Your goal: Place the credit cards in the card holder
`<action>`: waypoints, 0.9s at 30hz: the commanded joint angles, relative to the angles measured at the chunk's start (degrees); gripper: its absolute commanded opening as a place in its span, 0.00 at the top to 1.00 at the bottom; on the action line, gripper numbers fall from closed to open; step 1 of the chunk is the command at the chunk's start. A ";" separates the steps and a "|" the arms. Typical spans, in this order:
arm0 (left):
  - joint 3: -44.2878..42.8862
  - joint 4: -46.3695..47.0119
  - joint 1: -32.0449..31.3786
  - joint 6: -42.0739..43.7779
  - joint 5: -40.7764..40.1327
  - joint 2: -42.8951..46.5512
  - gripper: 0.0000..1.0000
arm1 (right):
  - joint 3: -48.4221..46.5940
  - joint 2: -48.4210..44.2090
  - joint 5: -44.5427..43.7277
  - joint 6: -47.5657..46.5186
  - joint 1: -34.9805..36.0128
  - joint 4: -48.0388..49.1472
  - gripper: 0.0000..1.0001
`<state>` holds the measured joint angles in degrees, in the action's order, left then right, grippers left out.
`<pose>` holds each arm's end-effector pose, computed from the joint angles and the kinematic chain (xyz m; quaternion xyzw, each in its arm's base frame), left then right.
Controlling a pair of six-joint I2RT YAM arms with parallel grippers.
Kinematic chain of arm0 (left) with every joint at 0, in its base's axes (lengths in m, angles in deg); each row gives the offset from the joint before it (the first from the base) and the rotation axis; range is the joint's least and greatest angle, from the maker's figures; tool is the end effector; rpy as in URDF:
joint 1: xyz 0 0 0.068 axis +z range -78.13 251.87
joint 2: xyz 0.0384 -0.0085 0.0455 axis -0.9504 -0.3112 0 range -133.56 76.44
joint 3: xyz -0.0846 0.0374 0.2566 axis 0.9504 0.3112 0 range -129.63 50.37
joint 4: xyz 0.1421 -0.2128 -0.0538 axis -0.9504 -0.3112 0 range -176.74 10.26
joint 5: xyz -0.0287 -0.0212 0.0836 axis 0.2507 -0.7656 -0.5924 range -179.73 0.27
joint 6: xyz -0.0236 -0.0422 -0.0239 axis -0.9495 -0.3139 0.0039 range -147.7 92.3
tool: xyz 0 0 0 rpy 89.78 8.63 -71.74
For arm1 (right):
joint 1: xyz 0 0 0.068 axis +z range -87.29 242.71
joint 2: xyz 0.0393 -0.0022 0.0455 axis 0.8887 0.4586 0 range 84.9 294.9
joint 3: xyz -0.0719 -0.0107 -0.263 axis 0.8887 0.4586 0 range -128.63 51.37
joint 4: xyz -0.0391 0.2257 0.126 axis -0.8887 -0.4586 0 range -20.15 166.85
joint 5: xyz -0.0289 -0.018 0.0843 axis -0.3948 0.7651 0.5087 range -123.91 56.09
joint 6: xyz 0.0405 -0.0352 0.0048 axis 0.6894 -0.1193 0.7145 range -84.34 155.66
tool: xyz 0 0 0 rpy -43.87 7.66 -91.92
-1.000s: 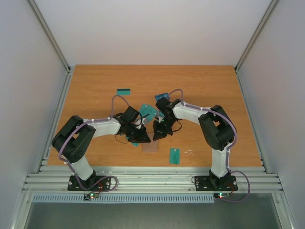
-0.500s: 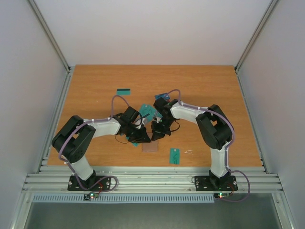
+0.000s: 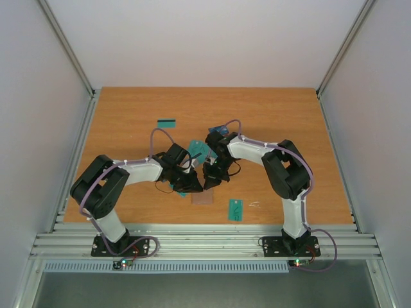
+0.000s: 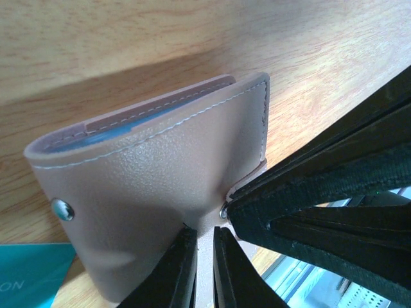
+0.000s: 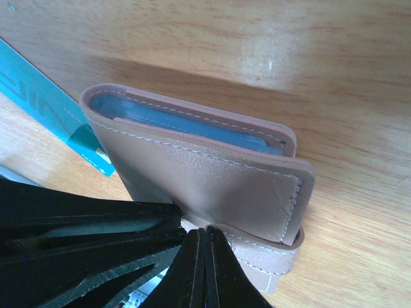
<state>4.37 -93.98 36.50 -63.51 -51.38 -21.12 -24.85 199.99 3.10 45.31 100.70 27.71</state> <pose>0.2284 -0.1892 0.1276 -0.0653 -0.9238 0.3764 0.0259 0.2737 0.2409 0.1433 0.2375 -0.9179 -0.2970 0.1131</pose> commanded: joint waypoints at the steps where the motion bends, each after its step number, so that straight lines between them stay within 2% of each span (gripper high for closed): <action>1: 1.35 1.60 -0.98 0.21 -0.38 -2.70 0.90 | -0.15 3.16 -2.05 1.10 2.67 0.32 0.99; 27: 2.43 3.50 -0.89 0.16 -0.16 -4.48 0.90 | 1.50 9.09 -15.70 7.22 6.54 -2.26 0.99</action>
<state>4.59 -93.21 37.00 -63.47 -50.07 -21.84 -27.35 200.93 -4.61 51.19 103.70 25.00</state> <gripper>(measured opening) 0.096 0.020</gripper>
